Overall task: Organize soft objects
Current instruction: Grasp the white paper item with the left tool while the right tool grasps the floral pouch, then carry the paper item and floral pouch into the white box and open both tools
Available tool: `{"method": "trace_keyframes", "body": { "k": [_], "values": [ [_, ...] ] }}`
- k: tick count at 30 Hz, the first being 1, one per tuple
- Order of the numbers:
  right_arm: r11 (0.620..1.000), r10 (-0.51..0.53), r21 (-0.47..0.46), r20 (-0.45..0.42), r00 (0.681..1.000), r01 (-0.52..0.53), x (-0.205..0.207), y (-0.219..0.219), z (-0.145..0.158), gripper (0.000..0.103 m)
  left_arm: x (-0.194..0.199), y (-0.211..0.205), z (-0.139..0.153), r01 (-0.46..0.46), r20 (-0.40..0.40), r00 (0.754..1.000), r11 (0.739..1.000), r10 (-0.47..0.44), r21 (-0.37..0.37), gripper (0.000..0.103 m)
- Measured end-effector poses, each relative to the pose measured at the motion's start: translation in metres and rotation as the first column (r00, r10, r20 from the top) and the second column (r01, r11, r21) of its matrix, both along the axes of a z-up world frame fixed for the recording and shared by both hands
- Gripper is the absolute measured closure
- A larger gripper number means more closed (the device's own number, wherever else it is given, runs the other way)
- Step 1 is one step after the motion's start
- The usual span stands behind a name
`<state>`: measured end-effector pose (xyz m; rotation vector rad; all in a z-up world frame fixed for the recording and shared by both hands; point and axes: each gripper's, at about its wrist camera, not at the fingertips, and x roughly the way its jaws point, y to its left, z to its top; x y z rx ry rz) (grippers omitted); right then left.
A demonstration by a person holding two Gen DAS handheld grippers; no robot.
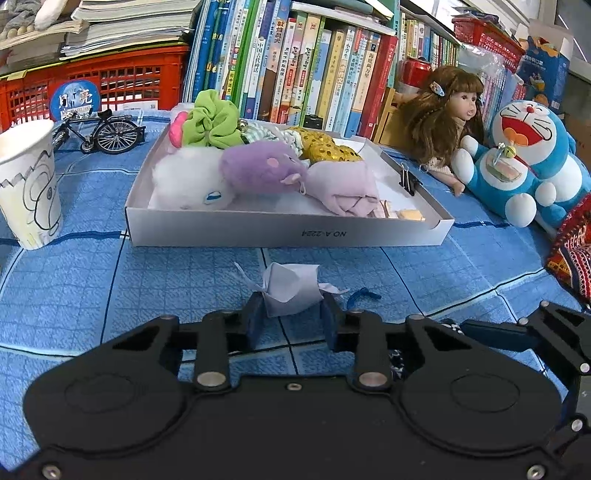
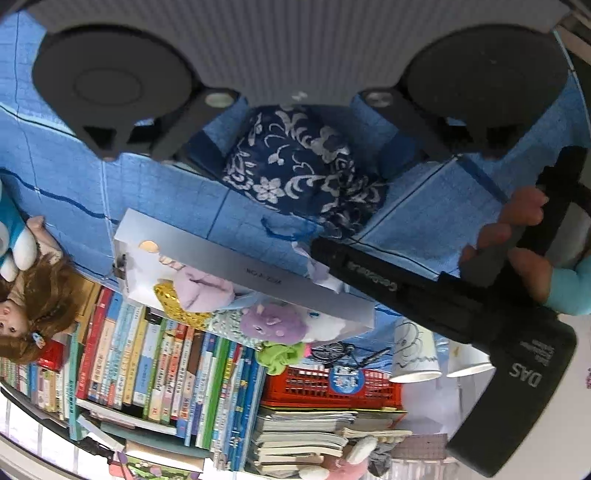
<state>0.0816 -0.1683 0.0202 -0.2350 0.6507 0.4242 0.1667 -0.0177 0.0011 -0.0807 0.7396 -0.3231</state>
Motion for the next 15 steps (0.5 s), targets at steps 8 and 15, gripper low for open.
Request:
{"method": "trace_keyframes", "body": {
  "k": [8, 15],
  "values": [
    [0.996, -0.052, 0.069, -0.003, 0.999, 0.052, 0.000, -0.012, 0.007, 0.044, -0.006, 0.004, 0.012, -0.011, 0.040, 0.999, 1.000, 0.011, -0.009, 0.074],
    [0.987, -0.133, 0.092, 0.009, 0.991, 0.131, 0.006, -0.027, 0.021, 0.050, -0.007, 0.011, 0.031, -0.041, 0.099, 0.994, 0.999, 0.042, -0.005, 0.074]
  ]
}}
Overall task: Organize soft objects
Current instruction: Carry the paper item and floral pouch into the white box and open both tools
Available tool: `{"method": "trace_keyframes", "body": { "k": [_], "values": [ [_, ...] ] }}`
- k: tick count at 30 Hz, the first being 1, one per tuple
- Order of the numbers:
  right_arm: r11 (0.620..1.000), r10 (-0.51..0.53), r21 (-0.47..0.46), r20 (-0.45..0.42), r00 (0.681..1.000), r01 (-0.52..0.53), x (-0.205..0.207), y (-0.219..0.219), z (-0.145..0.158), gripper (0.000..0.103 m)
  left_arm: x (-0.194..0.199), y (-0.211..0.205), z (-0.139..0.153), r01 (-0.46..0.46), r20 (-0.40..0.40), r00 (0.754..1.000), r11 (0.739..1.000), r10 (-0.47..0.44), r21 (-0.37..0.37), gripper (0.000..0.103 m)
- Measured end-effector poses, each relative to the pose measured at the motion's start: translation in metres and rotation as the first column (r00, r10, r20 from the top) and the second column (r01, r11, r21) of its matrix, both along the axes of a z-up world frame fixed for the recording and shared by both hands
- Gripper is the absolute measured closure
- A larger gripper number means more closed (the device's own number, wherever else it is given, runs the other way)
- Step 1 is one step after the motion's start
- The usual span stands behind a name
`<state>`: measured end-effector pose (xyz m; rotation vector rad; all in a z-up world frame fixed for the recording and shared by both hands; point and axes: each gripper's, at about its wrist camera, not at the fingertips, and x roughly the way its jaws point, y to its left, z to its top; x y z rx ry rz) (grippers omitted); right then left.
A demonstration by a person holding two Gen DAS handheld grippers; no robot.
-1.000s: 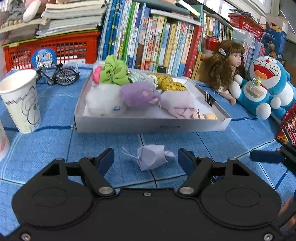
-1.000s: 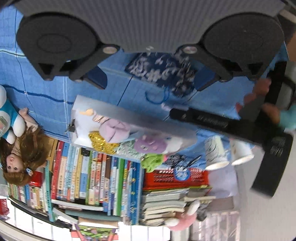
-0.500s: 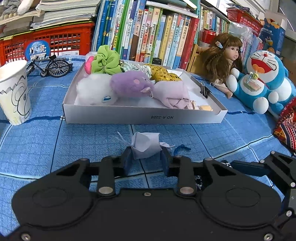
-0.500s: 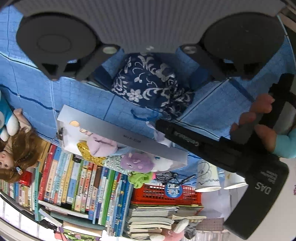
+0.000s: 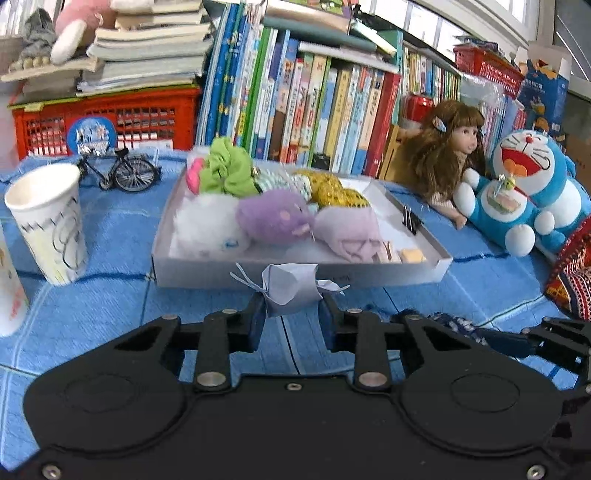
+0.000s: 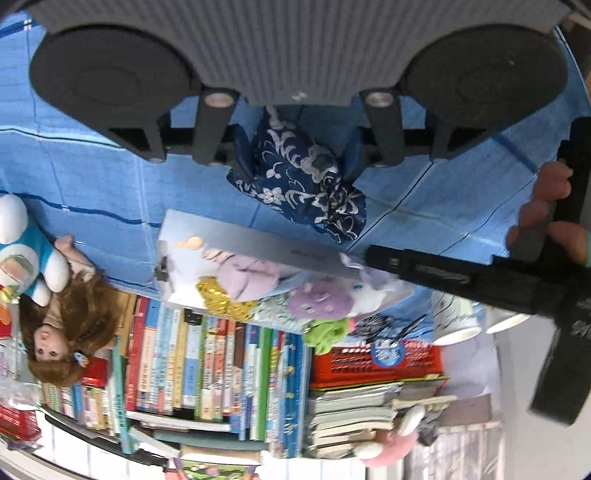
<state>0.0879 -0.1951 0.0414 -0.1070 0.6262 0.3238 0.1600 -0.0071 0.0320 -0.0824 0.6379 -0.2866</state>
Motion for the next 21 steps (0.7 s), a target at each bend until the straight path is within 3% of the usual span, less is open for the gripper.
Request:
{"method": "trace_keyframes", "body": {
  "k": [12, 21],
  "values": [
    [0.995, -0.096, -0.028, 0.078, 0.992, 0.098, 0.025, -0.020, 0.036, 0.050, 0.020, 0.014, 0.024, -0.077, 0.052, 0.996, 0.997, 0.077, -0.001, 0.074],
    [0.988, -0.152, -0.029, 0.083, 0.985, 0.155, 0.062, -0.026, 0.051, 0.050, 0.047, 0.009, 0.032, -0.106, 0.066, 0.992, 0.994, 0.105, 0.012, 0.074]
  ]
}}
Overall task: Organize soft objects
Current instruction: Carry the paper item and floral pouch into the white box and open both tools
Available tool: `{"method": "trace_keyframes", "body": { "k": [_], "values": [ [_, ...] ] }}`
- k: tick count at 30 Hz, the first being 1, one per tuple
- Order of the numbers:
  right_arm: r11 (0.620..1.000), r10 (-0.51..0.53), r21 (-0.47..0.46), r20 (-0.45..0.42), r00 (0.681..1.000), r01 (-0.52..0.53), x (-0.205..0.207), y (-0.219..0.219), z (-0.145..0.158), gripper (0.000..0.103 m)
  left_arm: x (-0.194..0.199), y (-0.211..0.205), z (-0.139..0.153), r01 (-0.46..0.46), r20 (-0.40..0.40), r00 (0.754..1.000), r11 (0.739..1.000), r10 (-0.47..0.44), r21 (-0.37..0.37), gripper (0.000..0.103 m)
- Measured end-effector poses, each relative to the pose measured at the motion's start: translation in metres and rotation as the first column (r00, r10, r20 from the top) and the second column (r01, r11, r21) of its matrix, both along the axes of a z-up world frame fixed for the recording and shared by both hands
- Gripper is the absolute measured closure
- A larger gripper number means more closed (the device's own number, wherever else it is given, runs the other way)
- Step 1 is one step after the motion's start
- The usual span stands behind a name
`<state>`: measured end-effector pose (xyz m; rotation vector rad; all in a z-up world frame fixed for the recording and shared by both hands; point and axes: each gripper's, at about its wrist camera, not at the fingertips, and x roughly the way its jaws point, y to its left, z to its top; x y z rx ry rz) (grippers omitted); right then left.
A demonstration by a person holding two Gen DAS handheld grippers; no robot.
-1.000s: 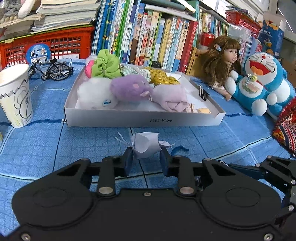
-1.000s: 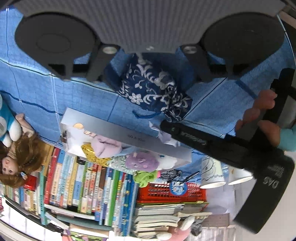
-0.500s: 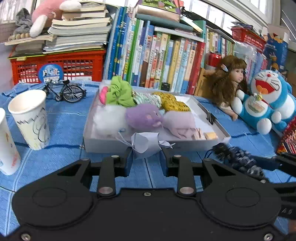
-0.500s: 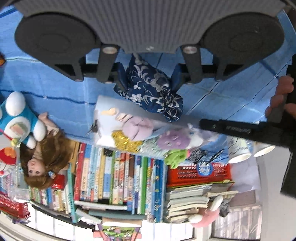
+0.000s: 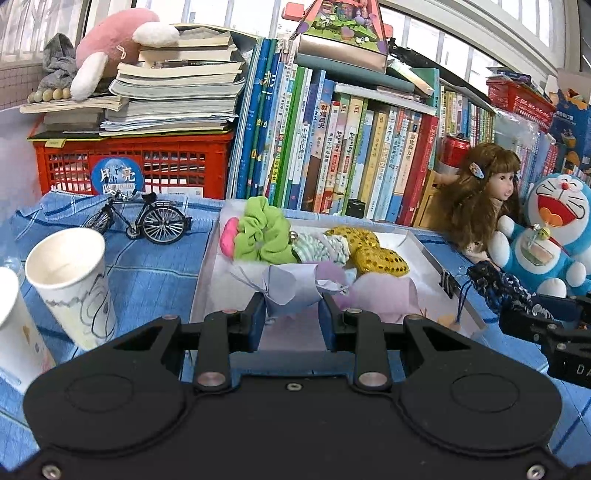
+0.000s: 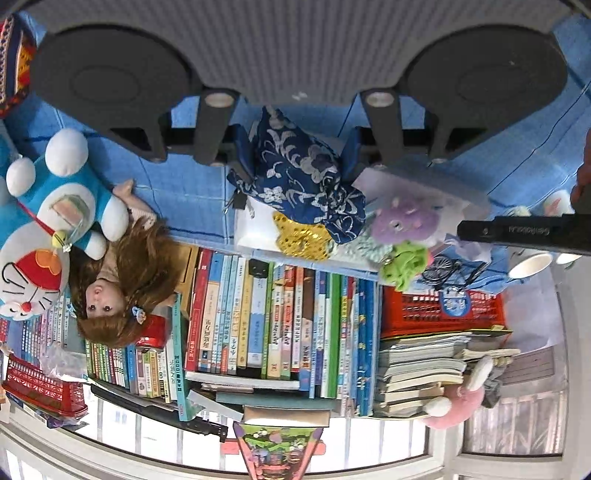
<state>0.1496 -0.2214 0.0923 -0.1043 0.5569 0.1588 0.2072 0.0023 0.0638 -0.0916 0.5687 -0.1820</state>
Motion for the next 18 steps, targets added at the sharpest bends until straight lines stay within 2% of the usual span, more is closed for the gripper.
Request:
{"method": "trace_keyframes", "body": {
  "k": [7, 18],
  "values": [
    [1.000, -0.027, -0.002, -0.022, 0.999, 0.027, 0.029, 0.001, -0.006, 0.050, 0.025, -0.009, -0.007, -0.029, -0.010, 1.000, 0.999, 0.029, 0.014, 0.074],
    [0.997, -0.074, 0.026, -0.097, 0.992, 0.077, 0.071, -0.005, -0.032, 0.050, 0.050, -0.019, -0.025, -0.036, -0.023, 0.999, 0.998, 0.037, 0.042, 0.074]
  ]
}}
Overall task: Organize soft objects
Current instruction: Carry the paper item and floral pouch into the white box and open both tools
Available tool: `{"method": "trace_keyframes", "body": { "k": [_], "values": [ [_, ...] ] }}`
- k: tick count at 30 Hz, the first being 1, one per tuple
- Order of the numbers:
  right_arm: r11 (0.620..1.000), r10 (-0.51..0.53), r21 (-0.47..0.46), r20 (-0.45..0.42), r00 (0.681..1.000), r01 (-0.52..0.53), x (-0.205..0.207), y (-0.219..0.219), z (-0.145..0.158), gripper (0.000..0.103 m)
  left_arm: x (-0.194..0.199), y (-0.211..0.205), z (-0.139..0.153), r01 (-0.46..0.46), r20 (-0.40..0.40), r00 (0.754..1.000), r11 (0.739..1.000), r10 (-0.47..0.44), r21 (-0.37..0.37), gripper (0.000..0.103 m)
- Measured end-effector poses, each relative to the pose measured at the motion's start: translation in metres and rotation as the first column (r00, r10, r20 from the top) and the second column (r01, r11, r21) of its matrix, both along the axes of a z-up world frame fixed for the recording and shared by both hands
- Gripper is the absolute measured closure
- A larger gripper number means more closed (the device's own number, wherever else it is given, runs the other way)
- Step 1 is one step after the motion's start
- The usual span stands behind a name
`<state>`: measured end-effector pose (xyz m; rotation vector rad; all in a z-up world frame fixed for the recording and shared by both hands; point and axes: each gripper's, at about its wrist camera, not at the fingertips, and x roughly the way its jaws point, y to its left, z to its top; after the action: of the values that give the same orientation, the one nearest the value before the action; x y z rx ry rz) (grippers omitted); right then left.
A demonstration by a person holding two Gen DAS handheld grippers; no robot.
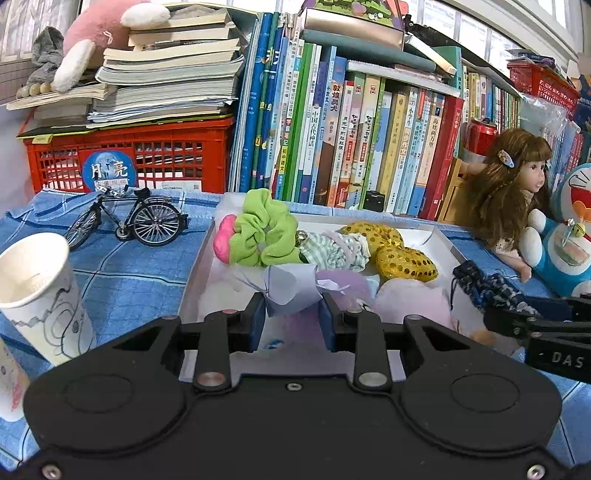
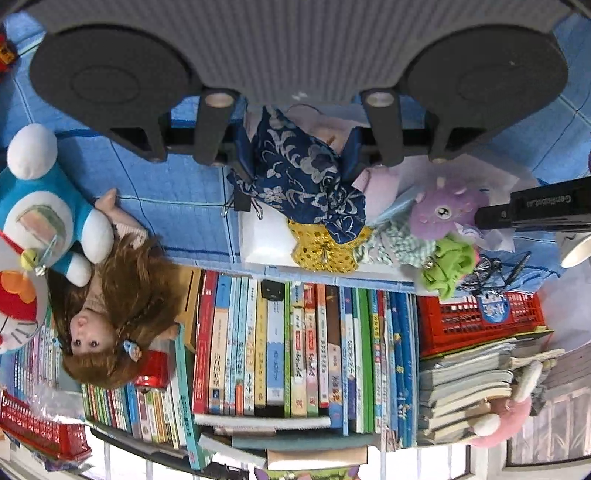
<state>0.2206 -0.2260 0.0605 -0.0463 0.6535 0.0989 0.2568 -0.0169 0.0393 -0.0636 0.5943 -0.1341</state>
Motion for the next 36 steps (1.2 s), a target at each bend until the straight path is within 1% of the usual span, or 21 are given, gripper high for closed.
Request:
{"method": "trace_keyframes", "body": {
  "k": [3, 7, 10, 20, 23, 24, 25, 27, 28, 29, 30, 31, 32, 33, 34, 36],
  "values": [
    [1.000, -0.007, 0.004, -0.018, 1.000, 0.007, 0.009, 0.001, -0.007, 0.050, 0.007, -0.003, -0.003, -0.008, -0.005, 1.000, 1.000, 0.008, 0.012, 0.074],
    [1.000, -0.004, -0.013, -0.016, 1.000, 0.004, 0.016, 0.006, -0.014, 0.049, 0.017, -0.002, -0.012, -0.038, -0.022, 0.999, 0.999, 0.038, 0.020, 0.074],
    [1.000, 0.008, -0.018, -0.021, 1.000, -0.008, 0.020, 0.010, -0.017, 0.049, 0.020, -0.003, -0.015, -0.047, -0.009, 0.999, 0.998, 0.047, 0.033, 0.073],
    [1.000, -0.010, -0.015, -0.045, 0.999, 0.009, 0.036, 0.013, -0.028, 0.048, 0.032, -0.010, -0.017, -0.060, 0.004, 0.998, 0.996, 0.060, 0.064, 0.072],
    [1.000, -0.015, -0.005, -0.044, 0.999, 0.015, 0.038, 0.013, -0.028, 0.045, 0.031, -0.010, -0.017, -0.058, 0.007, 0.998, 0.997, 0.058, 0.052, 0.072],
    [1.000, -0.013, 0.007, -0.041, 0.999, 0.014, 0.037, 0.012, -0.029, 0.041, 0.030, -0.011, -0.017, -0.056, 0.011, 0.998, 0.997, 0.056, 0.054, 0.072],
    [1.000, -0.012, 0.016, -0.040, 0.999, 0.013, 0.036, 0.010, -0.029, 0.040, 0.030, -0.011, -0.017, -0.055, 0.013, 0.998, 0.997, 0.054, 0.055, 0.070],
    [1.000, -0.012, 0.027, -0.037, 0.999, 0.013, 0.034, 0.008, -0.029, 0.037, 0.027, -0.009, -0.016, -0.052, 0.011, 0.999, 0.998, 0.052, 0.044, 0.062],
    [0.999, -0.014, 0.032, -0.036, 0.999, 0.015, 0.032, 0.006, -0.029, 0.032, 0.026, -0.008, -0.015, -0.053, 0.009, 0.999, 0.998, 0.052, 0.036, 0.056],
    [0.999, -0.015, 0.040, -0.033, 0.999, 0.016, 0.030, 0.005, -0.027, 0.031, 0.023, -0.007, -0.014, -0.052, 0.008, 0.999, 0.998, 0.052, 0.027, 0.049],
    [0.999, -0.011, 0.053, -0.027, 1.000, 0.012, 0.027, 0.003, -0.026, 0.026, 0.020, -0.006, -0.012, -0.052, 0.010, 0.999, 0.998, 0.052, 0.021, 0.045],
    [0.998, -0.008, 0.061, -0.019, 1.000, 0.009, 0.024, 0.002, -0.023, 0.021, 0.017, -0.006, -0.010, -0.054, 0.016, 0.998, 0.998, 0.053, 0.018, 0.036],
    [0.998, -0.004, 0.066, -0.004, 1.000, 0.005, 0.020, 0.000, -0.021, 0.018, 0.011, -0.005, -0.008, -0.056, 0.026, 0.998, 0.998, 0.055, 0.018, 0.027],
    [0.998, 0.000, 0.069, 0.012, 1.000, -0.001, 0.016, -0.001, -0.018, 0.015, 0.006, -0.004, -0.006, -0.059, 0.038, 0.998, 0.998, 0.058, 0.019, 0.024],
    [0.998, 0.004, 0.068, 0.026, 1.000, -0.006, 0.011, -0.002, -0.014, 0.014, 0.000, -0.003, -0.003, -0.059, 0.050, 0.997, 0.998, 0.058, 0.020, 0.020],
    [0.998, 0.007, 0.069, 0.047, 0.999, -0.010, 0.001, -0.003, -0.009, 0.013, -0.012, -0.001, 0.003, -0.055, 0.066, 0.996, 0.998, 0.053, 0.016, 0.017]
  ]
}}
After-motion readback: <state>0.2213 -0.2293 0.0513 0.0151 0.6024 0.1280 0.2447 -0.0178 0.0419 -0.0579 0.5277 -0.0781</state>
